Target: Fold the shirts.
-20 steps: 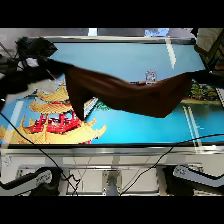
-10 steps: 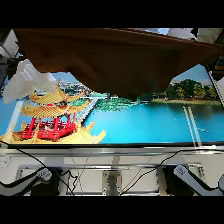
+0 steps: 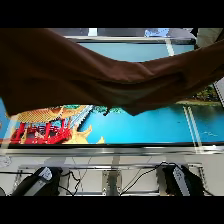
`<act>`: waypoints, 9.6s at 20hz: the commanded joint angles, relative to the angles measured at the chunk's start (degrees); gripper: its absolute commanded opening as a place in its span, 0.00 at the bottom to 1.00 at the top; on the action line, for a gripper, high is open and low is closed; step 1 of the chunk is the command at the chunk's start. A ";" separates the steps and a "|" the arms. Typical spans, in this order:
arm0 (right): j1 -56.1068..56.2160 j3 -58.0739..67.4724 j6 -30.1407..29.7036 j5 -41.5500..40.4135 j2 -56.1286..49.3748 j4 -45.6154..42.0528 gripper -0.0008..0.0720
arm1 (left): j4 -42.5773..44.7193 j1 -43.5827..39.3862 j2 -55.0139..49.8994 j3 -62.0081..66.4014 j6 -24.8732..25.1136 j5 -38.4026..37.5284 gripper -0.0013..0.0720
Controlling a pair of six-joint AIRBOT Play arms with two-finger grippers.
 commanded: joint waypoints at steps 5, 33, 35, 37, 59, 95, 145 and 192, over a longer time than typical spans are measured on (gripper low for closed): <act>12.50 9.62 10.75 -0.52 1.57 -36.52 0.04 | 7.37 0.04 2.40 0.33 -6.01 -1.07 0.03; 21.09 -14.05 2.21 -48.89 -42.47 2.64 0.38 | 9.53 -14.80 -30.08 -41.55 17.22 55.41 0.05; 21.20 -14.05 2.21 -49.03 -41.99 7.82 0.38 | 5.18 -14.80 -30.05 -40.85 17.27 54.75 0.27; 21.20 -13.03 1.88 -46.38 -41.33 10.95 0.38 | 4.15 -14.60 -30.05 -38.36 17.25 53.16 0.67; 11.87 -3.76 1.03 9.99 -17.49 -13.07 0.48 | 67.76 -5.18 -9.49 -5.70 -1.44 9.20 0.47; 46.21 -54.47 -4.85 -34.69 -42.99 37.83 0.52 | 63.19 -0.98 -14.99 -34.23 -0.52 5.20 0.61; 46.16 -54.47 -7.72 -37.99 -42.93 36.33 0.05 | 2.01 5.81 -39.93 -51.10 23.10 19.76 0.04; 17.77 -15.04 14.88 -16.76 -30.27 -13.42 0.05 | 34.67 -19.30 -37.88 -5.05 -0.79 8.76 0.03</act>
